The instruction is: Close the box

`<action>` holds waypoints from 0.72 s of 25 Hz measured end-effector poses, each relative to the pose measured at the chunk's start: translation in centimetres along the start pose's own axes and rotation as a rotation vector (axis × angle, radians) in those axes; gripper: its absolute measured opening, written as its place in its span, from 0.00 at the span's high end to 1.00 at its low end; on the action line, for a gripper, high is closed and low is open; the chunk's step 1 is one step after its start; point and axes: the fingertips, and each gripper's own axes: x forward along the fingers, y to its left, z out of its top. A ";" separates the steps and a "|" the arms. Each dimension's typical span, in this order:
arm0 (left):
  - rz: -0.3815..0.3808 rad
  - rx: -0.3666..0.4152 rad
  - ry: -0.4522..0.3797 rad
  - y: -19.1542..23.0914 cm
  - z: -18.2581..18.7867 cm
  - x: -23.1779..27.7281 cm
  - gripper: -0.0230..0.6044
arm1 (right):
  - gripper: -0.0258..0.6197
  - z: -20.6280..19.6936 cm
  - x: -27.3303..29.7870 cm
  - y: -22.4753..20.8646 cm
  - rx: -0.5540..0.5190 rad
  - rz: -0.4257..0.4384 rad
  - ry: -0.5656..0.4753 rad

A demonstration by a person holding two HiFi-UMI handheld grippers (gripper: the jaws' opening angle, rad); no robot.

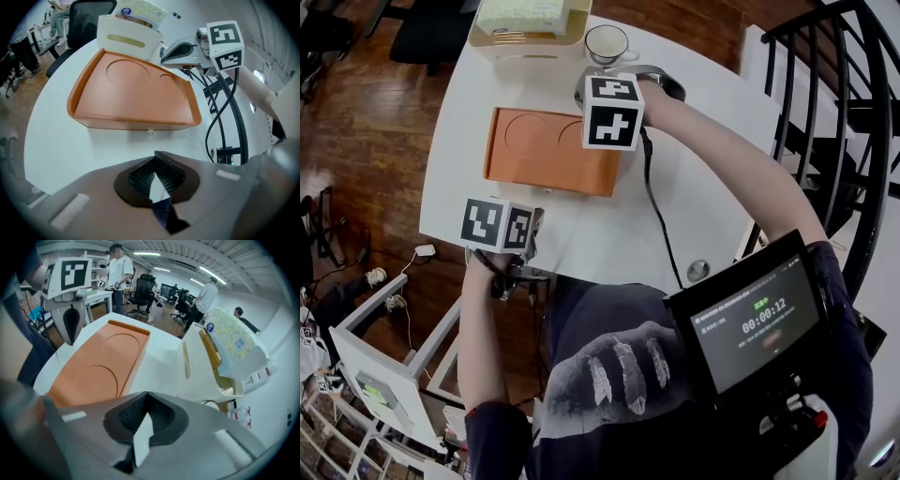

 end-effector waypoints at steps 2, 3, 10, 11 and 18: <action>0.010 0.002 0.003 -0.2 -1.0 -0.1 0.94 | 0.96 -0.3 -1.3 0.3 0.012 0.000 -0.002; 0.018 0.003 0.009 -0.3 -1.6 0.0 0.94 | 0.96 -0.4 -1.9 0.4 0.020 0.000 -0.007; 0.040 0.011 0.054 -2.4 -5.7 0.7 0.94 | 0.96 -2.1 -5.6 2.3 0.060 0.010 -0.014; 0.046 0.015 0.052 -2.7 -5.9 0.7 0.94 | 0.96 -2.3 -6.0 2.7 0.062 0.010 -0.014; 0.070 0.036 0.049 -5.0 -6.4 0.3 0.94 | 0.96 -3.2 -8.5 3.3 0.058 -0.002 -0.026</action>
